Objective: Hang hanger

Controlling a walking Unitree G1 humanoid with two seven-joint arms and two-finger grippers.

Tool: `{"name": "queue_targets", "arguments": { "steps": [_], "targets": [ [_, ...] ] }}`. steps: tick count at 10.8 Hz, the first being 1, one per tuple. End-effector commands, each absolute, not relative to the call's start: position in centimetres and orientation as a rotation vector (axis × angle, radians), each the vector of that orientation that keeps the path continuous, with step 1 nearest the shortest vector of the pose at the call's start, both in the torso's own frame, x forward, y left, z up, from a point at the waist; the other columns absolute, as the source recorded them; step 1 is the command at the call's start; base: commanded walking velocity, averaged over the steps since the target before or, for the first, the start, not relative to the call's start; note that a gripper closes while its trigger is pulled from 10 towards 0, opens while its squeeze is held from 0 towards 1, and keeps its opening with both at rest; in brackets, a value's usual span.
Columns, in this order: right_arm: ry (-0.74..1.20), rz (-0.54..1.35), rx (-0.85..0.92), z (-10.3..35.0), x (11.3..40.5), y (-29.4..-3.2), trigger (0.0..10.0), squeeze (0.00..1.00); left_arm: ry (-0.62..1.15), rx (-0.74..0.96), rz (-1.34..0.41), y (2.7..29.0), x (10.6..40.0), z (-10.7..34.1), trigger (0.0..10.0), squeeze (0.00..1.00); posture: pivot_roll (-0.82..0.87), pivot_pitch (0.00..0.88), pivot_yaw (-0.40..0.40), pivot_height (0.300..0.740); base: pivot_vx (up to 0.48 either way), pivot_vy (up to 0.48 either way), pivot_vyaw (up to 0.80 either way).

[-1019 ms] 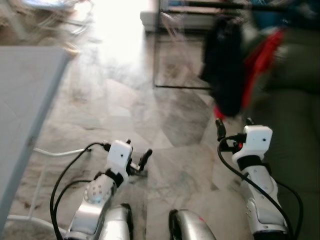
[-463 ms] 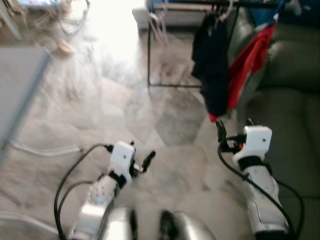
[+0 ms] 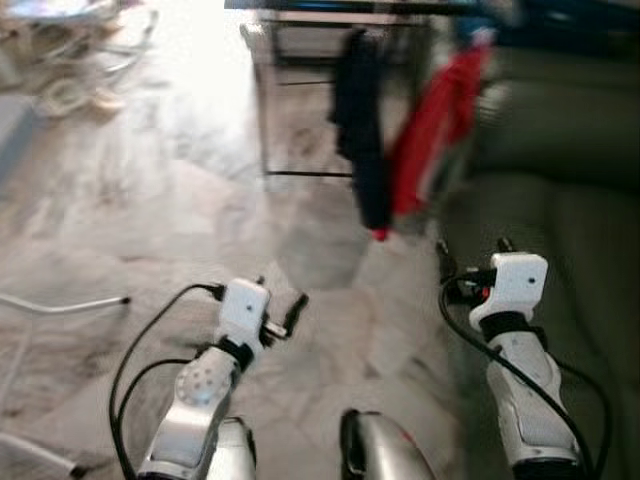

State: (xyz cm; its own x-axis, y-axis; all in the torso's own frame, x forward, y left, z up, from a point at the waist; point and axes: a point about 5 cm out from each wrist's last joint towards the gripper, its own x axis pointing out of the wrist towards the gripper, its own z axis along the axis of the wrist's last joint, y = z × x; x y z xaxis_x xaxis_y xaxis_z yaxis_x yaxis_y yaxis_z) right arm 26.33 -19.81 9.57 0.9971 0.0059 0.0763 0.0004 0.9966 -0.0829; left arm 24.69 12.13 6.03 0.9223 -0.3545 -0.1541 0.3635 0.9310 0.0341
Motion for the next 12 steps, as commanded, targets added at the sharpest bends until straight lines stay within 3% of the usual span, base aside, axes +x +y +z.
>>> {"name": "queue_targets", "arguments": {
  "steps": [1,2,4,6,11,12],
  "targets": [
    [-0.068,-0.011,-0.063,9.4,26.4,-19.9,10.0,0.71,0.128,0.089,-0.264,14.0,24.9,6.0,10.0,0.00,0.00,0.191,-0.012,0.740,0.000,0.000,0.00],
    [-0.053,-0.045,-0.045,9.1,26.2,-20.2,10.0,0.04,0.088,0.151,-0.153,15.8,24.9,6.1,10.0,0.00,0.00,0.185,-0.017,0.740,0.000,0.000,0.00],
    [-0.003,-0.036,-0.010,7.8,25.8,-19.9,10.0,0.00,0.062,0.188,-0.022,17.8,24.2,6.2,10.0,0.00,0.00,0.186,-0.022,0.740,0.000,0.000,0.00],
    [0.055,-0.033,0.002,6.2,25.2,-19.5,10.0,0.00,0.073,0.191,-0.007,18.8,23.4,6.1,10.0,0.00,0.01,0.188,-0.015,0.740,0.000,0.000,0.00],
    [0.051,-0.033,-0.018,6.3,25.6,-20.0,10.0,0.00,0.054,0.165,-0.018,17.9,24.2,6.0,10.0,0.00,0.00,0.179,-0.014,0.740,0.000,0.000,0.00],
    [0.047,-0.031,-0.010,6.3,25.6,-19.9,10.0,0.00,0.049,0.155,-0.019,17.9,24.3,6.2,10.0,0.00,0.00,0.180,-0.015,0.740,0.000,0.000,-0.80]
  ]
}}
